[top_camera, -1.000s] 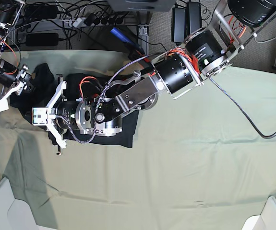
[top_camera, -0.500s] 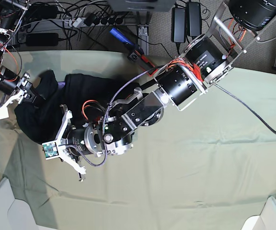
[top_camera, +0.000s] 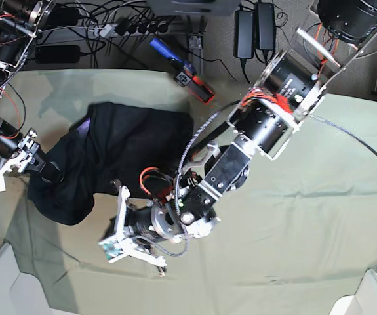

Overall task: Fold the T-shirt properly
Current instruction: 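Grasp the loose shirt end with the left gripper and fold it over, then open the left gripper and withdraw it from the folded shirt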

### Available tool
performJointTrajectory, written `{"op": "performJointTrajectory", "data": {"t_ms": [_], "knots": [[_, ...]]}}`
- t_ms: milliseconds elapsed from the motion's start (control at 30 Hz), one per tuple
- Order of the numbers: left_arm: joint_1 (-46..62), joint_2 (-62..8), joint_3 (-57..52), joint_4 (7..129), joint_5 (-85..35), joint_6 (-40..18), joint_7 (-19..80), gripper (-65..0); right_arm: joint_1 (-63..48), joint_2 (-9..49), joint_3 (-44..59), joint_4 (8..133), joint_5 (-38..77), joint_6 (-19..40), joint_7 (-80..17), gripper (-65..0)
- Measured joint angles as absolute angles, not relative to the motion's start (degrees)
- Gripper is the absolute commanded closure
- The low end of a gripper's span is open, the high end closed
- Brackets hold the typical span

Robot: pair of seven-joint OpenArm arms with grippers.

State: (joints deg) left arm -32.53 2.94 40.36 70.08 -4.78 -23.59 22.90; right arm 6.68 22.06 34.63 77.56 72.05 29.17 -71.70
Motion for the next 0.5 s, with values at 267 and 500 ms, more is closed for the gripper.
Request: {"op": "performJointTrajectory", "data": {"t_ms": [267,500], "knots": [[-30.4,-11.2,35.4,70.2,-8.4,-23.6,24.1,0.0,6.7,20.8,31.6,84.7,69.8,29.2,-72.0,0.0],[-21.8,-22.6,33.4,72.7,-8.8,-26.1,25.5,0.0,6.5,15.9,24.1,90.3,65.6,29.2,-70.3,0.0]]}}
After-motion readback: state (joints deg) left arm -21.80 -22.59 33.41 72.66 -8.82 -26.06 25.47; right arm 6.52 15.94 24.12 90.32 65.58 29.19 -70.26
